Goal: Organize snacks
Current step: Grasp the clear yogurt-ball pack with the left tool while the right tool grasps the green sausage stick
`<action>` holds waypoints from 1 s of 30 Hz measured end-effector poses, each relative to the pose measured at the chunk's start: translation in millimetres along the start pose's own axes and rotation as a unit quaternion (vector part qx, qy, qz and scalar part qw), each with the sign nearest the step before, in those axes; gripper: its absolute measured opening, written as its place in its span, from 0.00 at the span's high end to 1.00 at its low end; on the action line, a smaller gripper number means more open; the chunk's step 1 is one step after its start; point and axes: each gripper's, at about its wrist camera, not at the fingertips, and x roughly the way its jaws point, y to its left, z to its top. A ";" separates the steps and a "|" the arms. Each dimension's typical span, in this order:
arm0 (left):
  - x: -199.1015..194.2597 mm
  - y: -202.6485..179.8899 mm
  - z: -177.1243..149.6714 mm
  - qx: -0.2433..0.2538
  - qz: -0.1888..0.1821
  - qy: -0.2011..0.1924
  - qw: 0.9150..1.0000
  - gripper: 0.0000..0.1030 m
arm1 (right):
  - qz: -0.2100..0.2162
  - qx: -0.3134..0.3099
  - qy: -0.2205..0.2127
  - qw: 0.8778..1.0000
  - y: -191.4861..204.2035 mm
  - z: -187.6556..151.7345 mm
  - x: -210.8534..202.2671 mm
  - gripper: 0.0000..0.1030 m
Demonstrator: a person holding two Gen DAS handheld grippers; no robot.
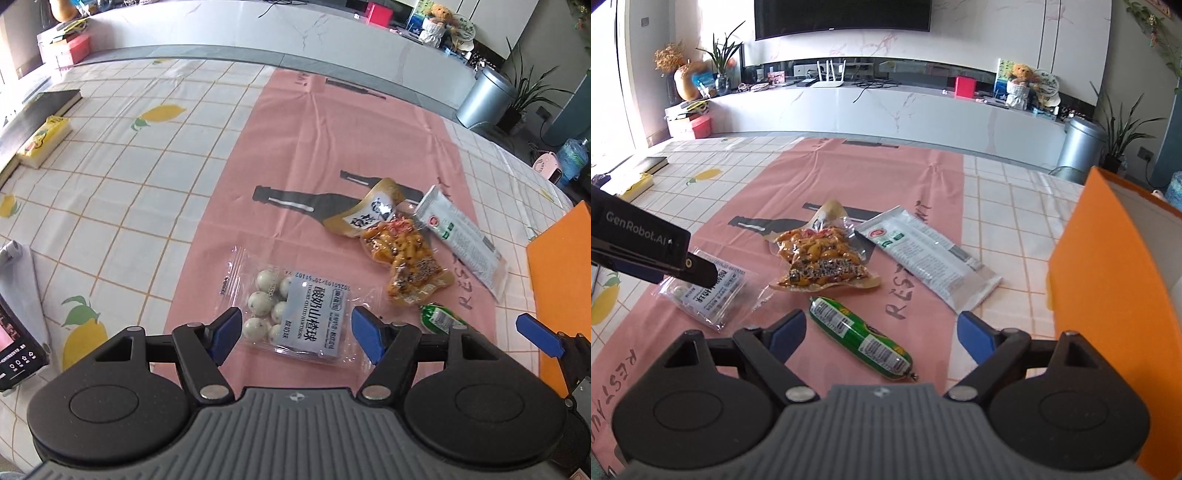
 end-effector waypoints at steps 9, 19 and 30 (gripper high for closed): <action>7.9 -6.7 -2.8 0.013 -0.020 0.025 0.999 0.18 | 0.037 0.042 0.027 0.998 -5.5 -4.9 16.1 0.42; 0.3 -28.7 -18.2 0.041 -0.132 0.086 0.987 0.20 | 0.059 0.035 0.045 0.997 -1.1 -20.0 -3.7 0.63; -15.3 -52.9 -14.0 0.180 -0.067 0.003 0.981 0.19 | 0.065 0.041 0.016 0.997 -7.4 -18.3 -10.4 0.54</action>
